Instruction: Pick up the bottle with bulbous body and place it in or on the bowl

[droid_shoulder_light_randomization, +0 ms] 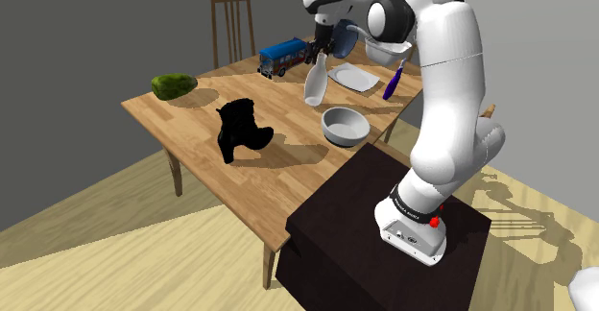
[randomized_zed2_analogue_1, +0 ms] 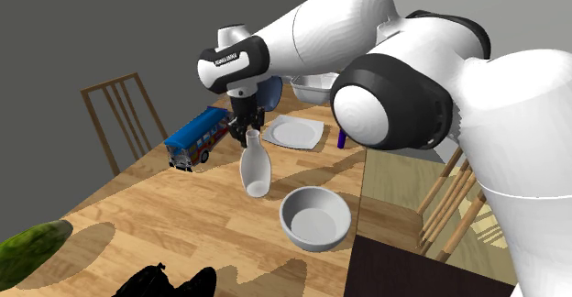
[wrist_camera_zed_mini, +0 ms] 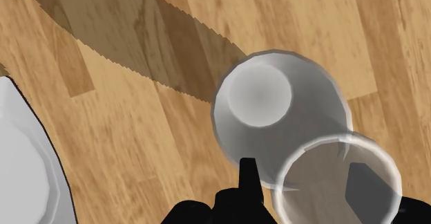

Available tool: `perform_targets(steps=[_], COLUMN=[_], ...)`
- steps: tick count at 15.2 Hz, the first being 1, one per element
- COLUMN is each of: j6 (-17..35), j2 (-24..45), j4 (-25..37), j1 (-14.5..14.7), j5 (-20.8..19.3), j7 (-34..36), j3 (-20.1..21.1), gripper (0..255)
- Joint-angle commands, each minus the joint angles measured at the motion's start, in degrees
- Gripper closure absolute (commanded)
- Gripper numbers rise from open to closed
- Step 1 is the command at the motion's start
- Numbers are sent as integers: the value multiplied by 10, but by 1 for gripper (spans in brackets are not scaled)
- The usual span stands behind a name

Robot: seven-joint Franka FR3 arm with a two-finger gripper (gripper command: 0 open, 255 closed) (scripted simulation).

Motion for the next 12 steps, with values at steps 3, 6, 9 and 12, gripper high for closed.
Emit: perform_targets(steps=[3,6,9,12], j6=[-25,-45,-66,-87], j2=[-10,-15,-19,-22], j4=[16,31,47,66], j1=[-1,-1,-2,-4], j5=[-3,-4,-6,-7], j7=[1,2,3,4], j3=[-2,-3,-4,-4], gripper=[255,255,255,255])
